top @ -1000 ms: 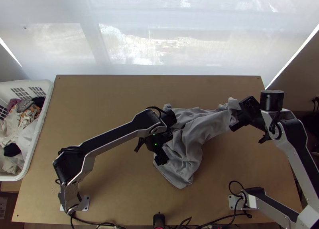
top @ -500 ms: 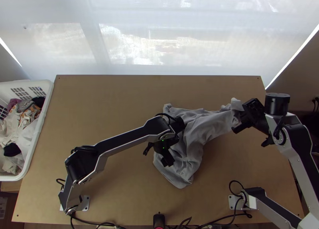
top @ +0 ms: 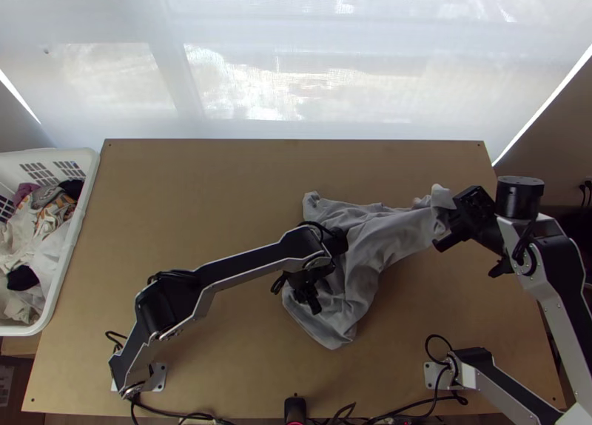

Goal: Fold the t-shirt

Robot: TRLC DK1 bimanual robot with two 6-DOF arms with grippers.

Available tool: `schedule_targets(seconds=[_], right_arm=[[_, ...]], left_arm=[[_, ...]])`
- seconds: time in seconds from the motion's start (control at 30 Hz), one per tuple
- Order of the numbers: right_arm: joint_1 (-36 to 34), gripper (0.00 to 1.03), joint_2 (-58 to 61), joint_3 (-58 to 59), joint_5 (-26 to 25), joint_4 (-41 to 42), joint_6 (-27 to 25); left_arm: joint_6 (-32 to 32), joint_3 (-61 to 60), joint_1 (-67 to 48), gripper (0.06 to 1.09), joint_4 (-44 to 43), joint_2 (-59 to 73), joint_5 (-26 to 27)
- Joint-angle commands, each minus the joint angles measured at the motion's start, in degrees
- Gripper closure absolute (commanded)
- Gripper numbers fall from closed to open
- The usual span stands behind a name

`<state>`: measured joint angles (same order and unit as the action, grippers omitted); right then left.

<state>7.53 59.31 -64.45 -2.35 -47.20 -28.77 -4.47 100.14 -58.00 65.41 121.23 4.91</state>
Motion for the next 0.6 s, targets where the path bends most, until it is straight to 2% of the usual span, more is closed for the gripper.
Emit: schedule_targets(seconds=[0.0, 0.27, 0.57], right_arm=[[0.0, 1.0, -0.3, -1.5, 0.0, -0.4, -0.1], [2.8, 1.0, -1.0, -8.8, 0.0, -1.8, -1.3], [8.8, 1.0, 3.1, -24.2, 0.0, -4.7, -1.3]], left_arm=[[-1.7, -0.3, 2.2, 1.05, 1.1, -3.8, 0.8], [-1.7, 0.4, 14.0, 1.05, 2.7, -20.0, 1.5], [-0.7, 6.0, 24.4, 1.05, 2.2, -30.4, 2.9]])
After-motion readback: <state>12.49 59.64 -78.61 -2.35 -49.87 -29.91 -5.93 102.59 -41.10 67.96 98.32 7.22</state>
